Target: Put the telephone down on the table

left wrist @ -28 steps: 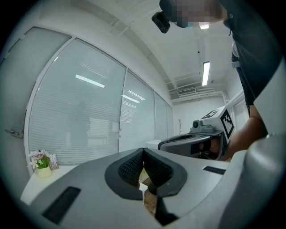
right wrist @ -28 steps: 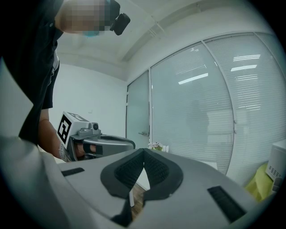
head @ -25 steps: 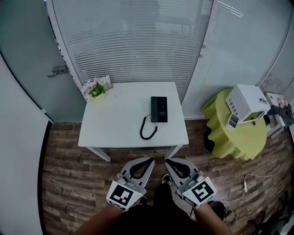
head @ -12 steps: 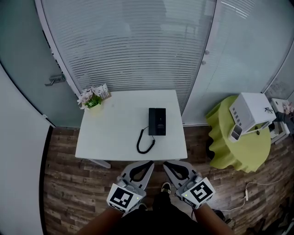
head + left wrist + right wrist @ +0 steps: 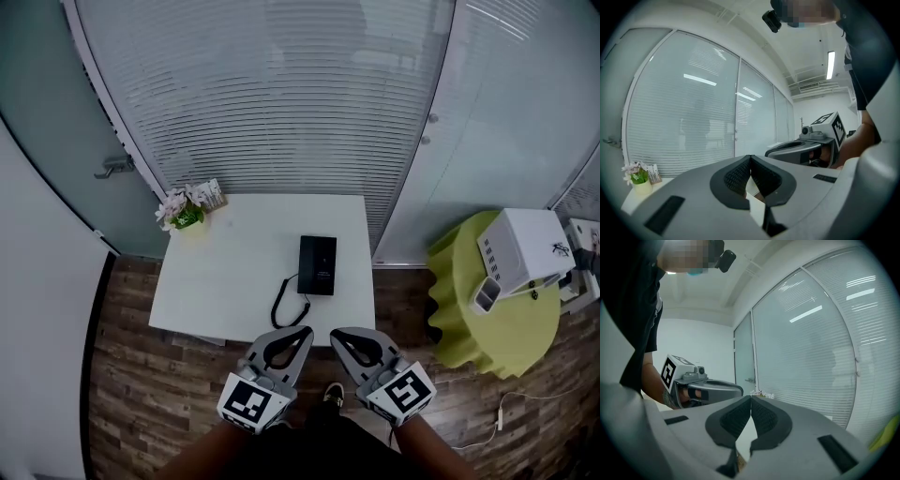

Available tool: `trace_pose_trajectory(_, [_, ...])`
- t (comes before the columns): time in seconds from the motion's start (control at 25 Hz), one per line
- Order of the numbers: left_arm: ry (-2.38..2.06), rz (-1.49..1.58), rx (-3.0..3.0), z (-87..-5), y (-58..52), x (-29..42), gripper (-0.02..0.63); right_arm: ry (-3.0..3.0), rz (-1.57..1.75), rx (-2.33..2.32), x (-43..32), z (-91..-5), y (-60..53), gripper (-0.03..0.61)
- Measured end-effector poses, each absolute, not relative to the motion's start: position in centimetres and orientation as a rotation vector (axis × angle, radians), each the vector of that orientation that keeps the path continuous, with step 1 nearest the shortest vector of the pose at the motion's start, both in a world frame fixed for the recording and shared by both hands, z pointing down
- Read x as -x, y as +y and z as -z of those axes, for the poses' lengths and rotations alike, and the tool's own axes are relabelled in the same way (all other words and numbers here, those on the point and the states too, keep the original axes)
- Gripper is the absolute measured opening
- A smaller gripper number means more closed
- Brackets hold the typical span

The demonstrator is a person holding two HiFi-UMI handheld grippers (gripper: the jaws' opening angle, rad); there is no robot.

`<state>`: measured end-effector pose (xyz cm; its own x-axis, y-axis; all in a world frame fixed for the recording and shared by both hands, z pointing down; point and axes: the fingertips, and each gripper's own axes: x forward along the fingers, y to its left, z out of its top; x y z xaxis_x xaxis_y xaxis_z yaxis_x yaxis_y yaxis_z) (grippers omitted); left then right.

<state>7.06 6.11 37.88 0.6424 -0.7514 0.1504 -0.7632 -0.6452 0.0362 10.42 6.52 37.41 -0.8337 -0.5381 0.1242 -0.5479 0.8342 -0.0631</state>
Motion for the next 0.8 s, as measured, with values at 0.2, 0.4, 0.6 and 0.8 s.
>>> trace_pose_trajectory(0.2, [-1.331,-0.232,-2.729,-38.3,4.3,-8.5,0.009,-2.932,-0.171,-0.813,-12.1,-37.9,4.4,0.021])
trace_pose_trajectory(0.4, [-1.384,-0.223,-2.692,-38.4,2.5,-9.7,0.009,-2.947,-0.180,-0.761,-13.3,-38.4,2.4,0.021])
trace_pose_trajectory(0.6, [-1.402,-0.254,-2.684,-38.7,1.6,-10.7,0.009,-2.961,-0.209,-0.752,-14.4,-38.5,0.9,0.021])
trace_pose_trajectory(0.8, [-1.412,-0.274,-2.676,-39.1,0.0,-10.4,0.009,-2.948,-0.229,-0.750,-14.5,-39.3,-0.7,0.021])
